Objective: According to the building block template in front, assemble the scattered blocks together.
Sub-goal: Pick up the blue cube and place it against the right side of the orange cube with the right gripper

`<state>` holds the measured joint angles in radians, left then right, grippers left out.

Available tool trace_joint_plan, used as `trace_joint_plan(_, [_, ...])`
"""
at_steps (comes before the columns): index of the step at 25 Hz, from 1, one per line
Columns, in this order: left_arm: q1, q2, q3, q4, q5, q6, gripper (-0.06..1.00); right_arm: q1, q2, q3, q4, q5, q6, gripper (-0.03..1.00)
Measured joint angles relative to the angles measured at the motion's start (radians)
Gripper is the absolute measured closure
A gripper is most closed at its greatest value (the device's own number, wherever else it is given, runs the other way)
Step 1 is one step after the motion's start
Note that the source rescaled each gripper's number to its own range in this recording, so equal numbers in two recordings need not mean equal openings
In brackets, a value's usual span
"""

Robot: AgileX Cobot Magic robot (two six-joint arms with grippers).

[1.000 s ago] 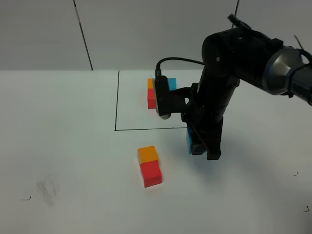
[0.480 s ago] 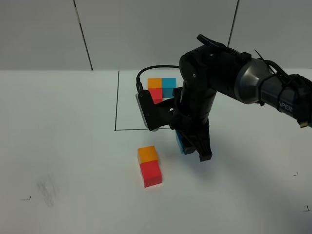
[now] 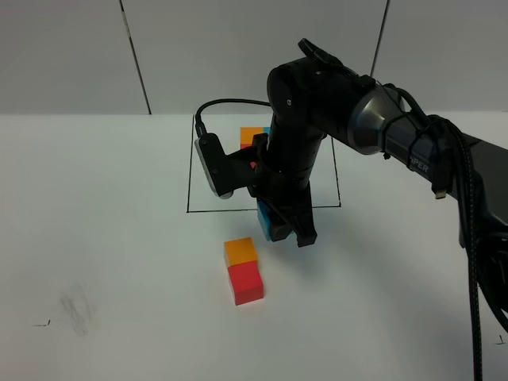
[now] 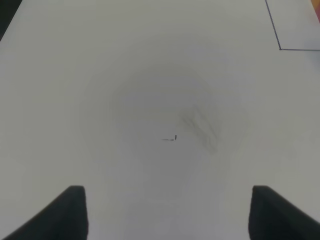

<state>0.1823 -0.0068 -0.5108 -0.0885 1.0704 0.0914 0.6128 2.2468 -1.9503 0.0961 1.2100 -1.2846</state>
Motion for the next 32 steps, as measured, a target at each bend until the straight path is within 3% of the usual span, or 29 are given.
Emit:
trace_joint_plan(5, [0.000, 0.000, 0.000, 0.000, 0.000, 0.000, 0.34, 0.000, 0.022, 0.000, -0.043, 0.005, 0.002, 0.96])
trace_joint_plan(18, [0.000, 0.000, 0.000, 0.000, 0.000, 0.000, 0.34, -0.001, 0.083, -0.002, 0.002, 0.004, 0.004, 0.96])
trace_joint_plan(32, [0.000, 0.000, 0.000, 0.000, 0.000, 0.000, 0.34, -0.001, 0.118, -0.002, 0.030, -0.058, -0.022, 0.96])
